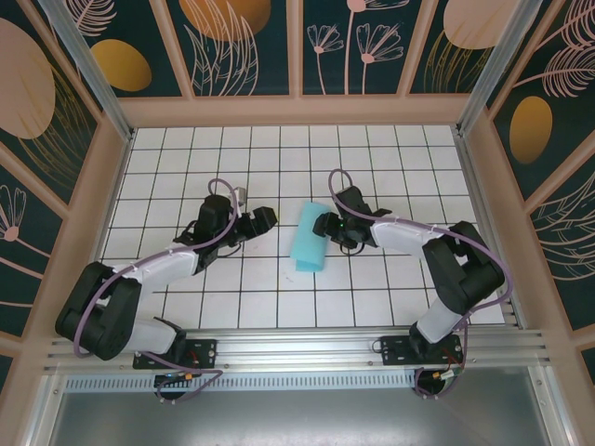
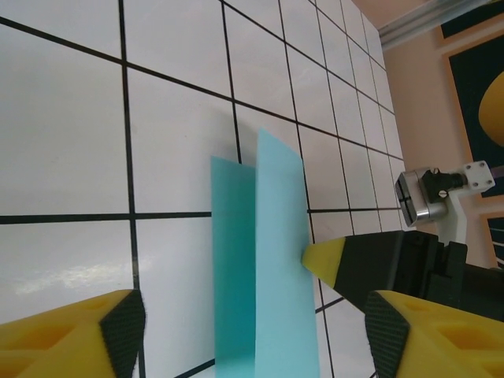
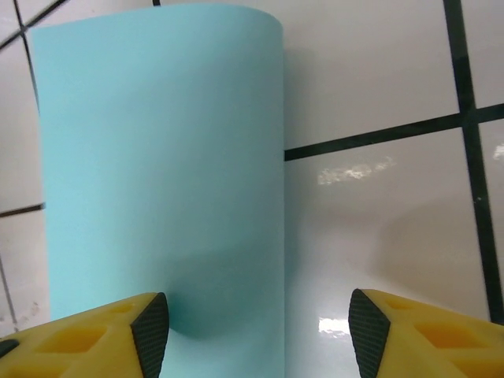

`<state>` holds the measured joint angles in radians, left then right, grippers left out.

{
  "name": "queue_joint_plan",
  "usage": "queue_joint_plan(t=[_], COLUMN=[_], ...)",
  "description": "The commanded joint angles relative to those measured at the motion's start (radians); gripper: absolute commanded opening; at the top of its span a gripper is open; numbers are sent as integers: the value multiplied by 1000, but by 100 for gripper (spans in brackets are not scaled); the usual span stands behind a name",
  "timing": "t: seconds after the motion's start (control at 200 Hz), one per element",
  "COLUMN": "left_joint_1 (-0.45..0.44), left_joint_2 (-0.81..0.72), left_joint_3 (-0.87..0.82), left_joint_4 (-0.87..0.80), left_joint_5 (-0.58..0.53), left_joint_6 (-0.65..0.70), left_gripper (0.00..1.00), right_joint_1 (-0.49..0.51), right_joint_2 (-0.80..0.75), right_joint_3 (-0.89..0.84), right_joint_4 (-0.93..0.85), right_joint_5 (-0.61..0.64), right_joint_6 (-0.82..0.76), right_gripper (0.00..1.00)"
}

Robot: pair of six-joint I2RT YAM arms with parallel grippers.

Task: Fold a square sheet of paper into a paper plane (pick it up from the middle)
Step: Fold the square sheet of paper in half at the center of the table.

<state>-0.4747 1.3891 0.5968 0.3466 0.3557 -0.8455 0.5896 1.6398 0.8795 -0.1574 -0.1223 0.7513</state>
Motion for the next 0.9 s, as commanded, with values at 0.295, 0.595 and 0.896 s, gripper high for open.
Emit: queue_joint_plan(t=[0.295, 0.595, 0.896], left_joint_1=[-41, -41, -40], left_joint_2=[63, 80, 82], left_joint_3=[70, 80, 77], left_joint_4=[12, -3, 2], left_joint_5=[-14, -6, -4], left_joint_6=[-14, -8, -7], left_gripper=[42, 42, 42], right_joint_1=[5, 12, 21], right_joint_2=[54, 94, 115], right_joint_3=[49, 75, 88], right_joint_4=[-83, -93, -80], right_joint_5=[31, 19, -1], right_joint_6=[-89, -118, -113], right_gripper=[65, 64, 65])
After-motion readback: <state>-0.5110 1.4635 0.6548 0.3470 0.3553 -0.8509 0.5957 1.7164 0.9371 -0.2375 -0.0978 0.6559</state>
